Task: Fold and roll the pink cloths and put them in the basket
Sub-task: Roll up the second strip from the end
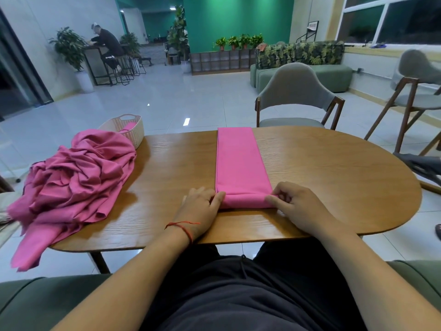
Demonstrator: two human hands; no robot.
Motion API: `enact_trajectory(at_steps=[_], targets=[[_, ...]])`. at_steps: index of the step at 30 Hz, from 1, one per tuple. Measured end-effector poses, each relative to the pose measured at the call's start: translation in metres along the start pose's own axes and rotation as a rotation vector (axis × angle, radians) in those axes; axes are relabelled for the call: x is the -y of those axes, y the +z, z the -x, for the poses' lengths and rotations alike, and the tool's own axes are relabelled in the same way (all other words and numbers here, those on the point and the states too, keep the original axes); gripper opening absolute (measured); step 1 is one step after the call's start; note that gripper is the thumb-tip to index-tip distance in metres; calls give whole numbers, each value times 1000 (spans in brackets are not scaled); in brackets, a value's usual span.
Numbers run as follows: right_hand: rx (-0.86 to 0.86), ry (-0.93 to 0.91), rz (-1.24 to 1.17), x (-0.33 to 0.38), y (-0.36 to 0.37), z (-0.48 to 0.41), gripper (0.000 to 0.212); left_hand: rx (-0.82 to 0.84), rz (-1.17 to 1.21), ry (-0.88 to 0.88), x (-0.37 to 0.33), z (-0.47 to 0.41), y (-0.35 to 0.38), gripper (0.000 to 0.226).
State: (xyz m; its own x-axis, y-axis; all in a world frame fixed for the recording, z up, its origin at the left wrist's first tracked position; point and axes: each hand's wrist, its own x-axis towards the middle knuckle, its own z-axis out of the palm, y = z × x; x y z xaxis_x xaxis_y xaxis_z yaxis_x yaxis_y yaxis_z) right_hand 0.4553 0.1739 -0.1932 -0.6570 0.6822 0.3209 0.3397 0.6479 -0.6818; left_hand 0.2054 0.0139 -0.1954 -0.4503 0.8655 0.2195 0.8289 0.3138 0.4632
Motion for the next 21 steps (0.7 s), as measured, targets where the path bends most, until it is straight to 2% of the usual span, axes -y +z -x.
enact_trajectory(at_steps=[2,4,6,7,13,16,21], targets=[[19,53,-20,1,-1,-2,23,-141,132,4,2,2,0,24],[38,95,-19,2,-2,-6,26,-232,153,161,4,7,0,9],[48,121,-20,1,-3,-8,28,-205,69,375,3,13,2,23],[52,128,-18,1,-3,-8,28,-182,48,414,2,16,3,28],[26,132,17,1,-3,-10,28,-104,61,305,0,13,-1,29],[-9,56,36,2,-3,-5,13,-75,70,265,3,8,-1,24],[0,-46,-18,5,-4,1,11,-75,139,149,4,5,-2,22]])
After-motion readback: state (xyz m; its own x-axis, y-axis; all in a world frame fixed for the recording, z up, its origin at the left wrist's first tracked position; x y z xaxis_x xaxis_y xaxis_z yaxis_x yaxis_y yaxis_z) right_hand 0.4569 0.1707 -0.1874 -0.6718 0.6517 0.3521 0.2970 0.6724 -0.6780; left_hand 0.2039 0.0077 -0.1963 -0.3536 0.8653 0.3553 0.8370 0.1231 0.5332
